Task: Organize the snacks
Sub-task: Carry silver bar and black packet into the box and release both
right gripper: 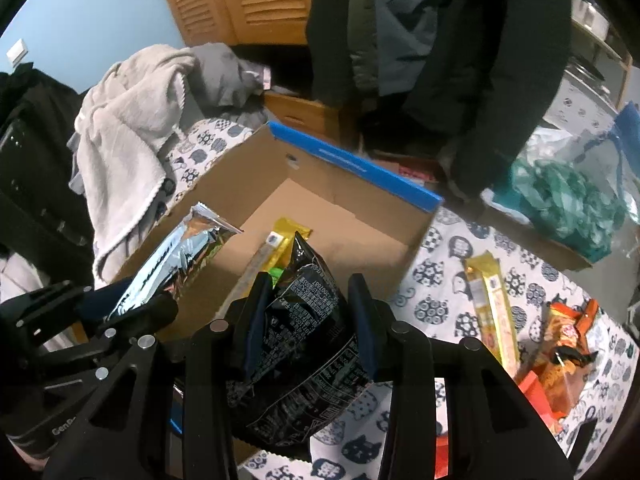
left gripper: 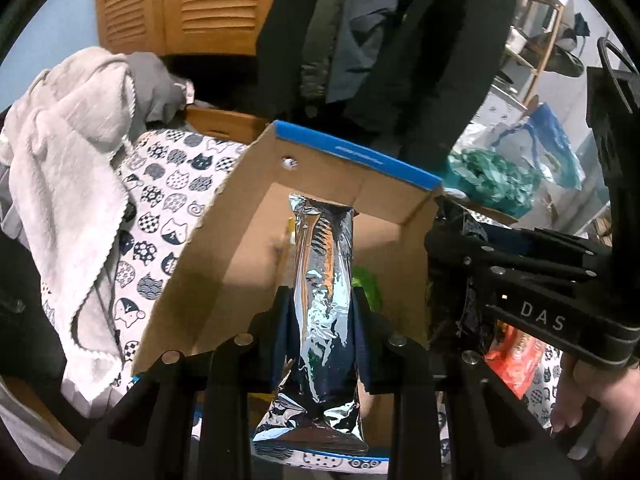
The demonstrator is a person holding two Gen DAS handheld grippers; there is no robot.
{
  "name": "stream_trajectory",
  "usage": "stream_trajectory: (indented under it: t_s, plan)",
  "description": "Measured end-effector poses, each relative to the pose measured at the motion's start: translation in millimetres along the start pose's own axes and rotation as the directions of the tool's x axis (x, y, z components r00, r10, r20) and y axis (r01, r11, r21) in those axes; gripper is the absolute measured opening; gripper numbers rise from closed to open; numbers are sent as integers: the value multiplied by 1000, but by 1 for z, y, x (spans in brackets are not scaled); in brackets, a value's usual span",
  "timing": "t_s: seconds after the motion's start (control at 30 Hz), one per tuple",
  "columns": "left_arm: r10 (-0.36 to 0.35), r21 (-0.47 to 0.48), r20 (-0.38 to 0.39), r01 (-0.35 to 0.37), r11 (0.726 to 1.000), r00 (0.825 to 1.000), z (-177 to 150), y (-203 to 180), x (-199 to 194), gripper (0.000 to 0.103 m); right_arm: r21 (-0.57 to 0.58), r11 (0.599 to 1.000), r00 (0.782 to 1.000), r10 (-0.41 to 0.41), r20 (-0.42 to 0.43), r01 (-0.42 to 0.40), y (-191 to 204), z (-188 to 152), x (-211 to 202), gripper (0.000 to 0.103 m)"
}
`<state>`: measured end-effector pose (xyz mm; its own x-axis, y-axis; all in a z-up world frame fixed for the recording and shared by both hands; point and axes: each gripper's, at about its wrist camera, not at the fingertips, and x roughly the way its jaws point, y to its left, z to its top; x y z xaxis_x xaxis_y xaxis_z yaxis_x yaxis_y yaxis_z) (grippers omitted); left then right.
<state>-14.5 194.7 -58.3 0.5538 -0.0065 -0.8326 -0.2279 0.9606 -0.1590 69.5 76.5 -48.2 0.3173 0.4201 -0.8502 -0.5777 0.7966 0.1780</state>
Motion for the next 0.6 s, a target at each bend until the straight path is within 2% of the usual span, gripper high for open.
stream_trajectory:
  t_s: [0.3,0.33,0.43,0.47,0.53,0.6]
  plan:
    - [34,-8,-19,-34,999,999,-1,8,7,29,5,999,999,42,-29,-42,7,3,15,39]
    - [43,-6,-18,-44,999,999,-1,7,7,35,4,999,999,41,-30,-41,8,4,15,39]
    - [70,-3,-7,-70,998,998,0,6,5,53,0,999,999,34,-23,-34,7,3,12,57]
    - [71,-2,-2,-71,997,997,0,6,4,54,0,1000,999,28,-15,-28,6,3,10,61]
    - [63,3,0,-63,998,998,1,3,3,56,6,1000,1000,20,-8,-20,3,3,5,63]
    - [55,8,-2,-55,998,998,1,1,3,61,15,1000,1000,11,3,-12,-2,2,0,72]
